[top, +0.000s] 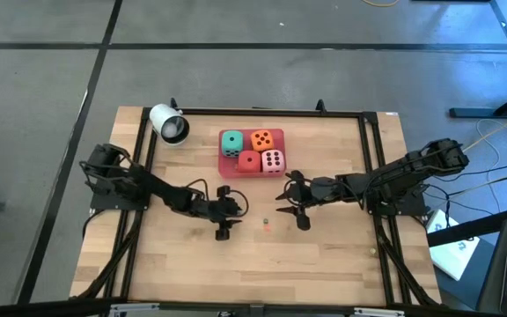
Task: Pick & Place Dice
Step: Put the small red dice into the pink bin
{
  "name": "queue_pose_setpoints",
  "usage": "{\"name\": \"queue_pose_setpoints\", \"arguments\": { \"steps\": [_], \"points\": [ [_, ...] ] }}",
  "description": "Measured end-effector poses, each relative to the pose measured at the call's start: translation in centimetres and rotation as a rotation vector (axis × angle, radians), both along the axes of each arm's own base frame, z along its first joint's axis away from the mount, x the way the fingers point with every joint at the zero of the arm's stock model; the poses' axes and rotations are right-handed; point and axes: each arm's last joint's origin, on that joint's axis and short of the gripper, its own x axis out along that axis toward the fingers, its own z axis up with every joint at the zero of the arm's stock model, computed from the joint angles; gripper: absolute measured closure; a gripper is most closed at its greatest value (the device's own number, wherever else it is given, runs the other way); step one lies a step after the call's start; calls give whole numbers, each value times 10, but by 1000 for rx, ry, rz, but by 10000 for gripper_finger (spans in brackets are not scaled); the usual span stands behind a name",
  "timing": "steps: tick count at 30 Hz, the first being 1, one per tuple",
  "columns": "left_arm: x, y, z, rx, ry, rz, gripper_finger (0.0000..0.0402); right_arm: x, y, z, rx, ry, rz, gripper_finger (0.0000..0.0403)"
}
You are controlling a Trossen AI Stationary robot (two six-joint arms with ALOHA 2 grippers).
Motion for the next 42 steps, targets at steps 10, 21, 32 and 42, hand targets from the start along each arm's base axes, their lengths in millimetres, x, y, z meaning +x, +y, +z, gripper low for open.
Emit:
{"name": "queue_pose_setpoints", "arguments": {
  "steps": [10, 21, 32, 42],
  "points": [
    [-1, 2, -4, 17, 34, 5, 219, 0, 0, 0, 2, 1, -1, 229],
    [-1, 14, -7, -40, 87, 16, 219, 0, 0, 0, 2, 1, -1, 229],
    [-1, 15, -7, -39, 87, 15, 219, 0, 0, 0, -4, 1, 2, 229],
    [-1, 14, -7, -52, 89, -1, 252, 0, 0, 0, -4, 1, 2, 229]
  ]
}}
